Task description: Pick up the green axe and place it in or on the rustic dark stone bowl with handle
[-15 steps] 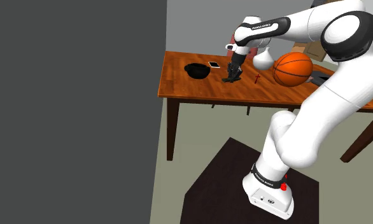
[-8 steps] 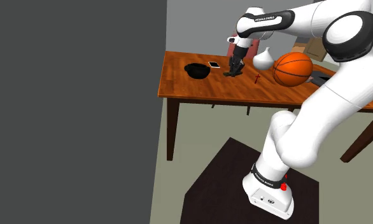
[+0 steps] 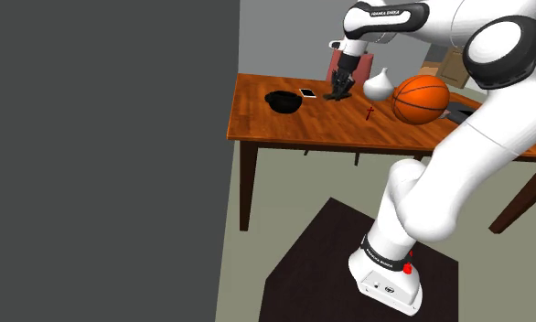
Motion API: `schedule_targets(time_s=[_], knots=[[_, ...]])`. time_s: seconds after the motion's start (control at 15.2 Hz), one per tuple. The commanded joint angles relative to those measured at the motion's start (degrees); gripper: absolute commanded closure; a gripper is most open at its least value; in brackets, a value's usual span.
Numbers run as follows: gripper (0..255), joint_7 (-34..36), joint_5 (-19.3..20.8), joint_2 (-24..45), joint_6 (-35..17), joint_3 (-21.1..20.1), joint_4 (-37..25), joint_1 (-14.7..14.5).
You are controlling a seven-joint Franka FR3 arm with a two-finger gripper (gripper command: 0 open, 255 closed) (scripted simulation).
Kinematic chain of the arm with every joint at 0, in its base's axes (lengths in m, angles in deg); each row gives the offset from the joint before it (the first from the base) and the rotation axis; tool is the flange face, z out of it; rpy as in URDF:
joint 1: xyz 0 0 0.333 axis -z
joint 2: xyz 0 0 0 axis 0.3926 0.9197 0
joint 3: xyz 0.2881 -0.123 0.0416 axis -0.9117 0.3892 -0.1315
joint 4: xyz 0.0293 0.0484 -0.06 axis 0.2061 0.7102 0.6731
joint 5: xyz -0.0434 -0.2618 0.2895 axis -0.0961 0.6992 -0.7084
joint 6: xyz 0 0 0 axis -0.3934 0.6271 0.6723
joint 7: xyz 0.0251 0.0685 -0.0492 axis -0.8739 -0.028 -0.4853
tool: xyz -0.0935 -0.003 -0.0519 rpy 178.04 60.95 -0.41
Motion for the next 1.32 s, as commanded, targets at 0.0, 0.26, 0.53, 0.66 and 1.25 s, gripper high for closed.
schedule_targets(time_s=[0.0, 0.26, 0.53, 0.66, 1.25], knots=[[255, -0.14, -0.29, 0.28, 1.48, -0.05, -1.67, -0.18], [255, -0.47, -0.91, 0.96, 4.49, -0.08, -5.17, -0.58], [255, -2.97, -7.74, 9.67, 4.06, 4.96, -10.45, -4.43], [255, -5.95, -14.35, 17.14, 4.3, 8.54, -14.31, -5.73], [255, -11.39, -39.49, 46.42, 13.84, 2.78, -39.99, 11.7]])
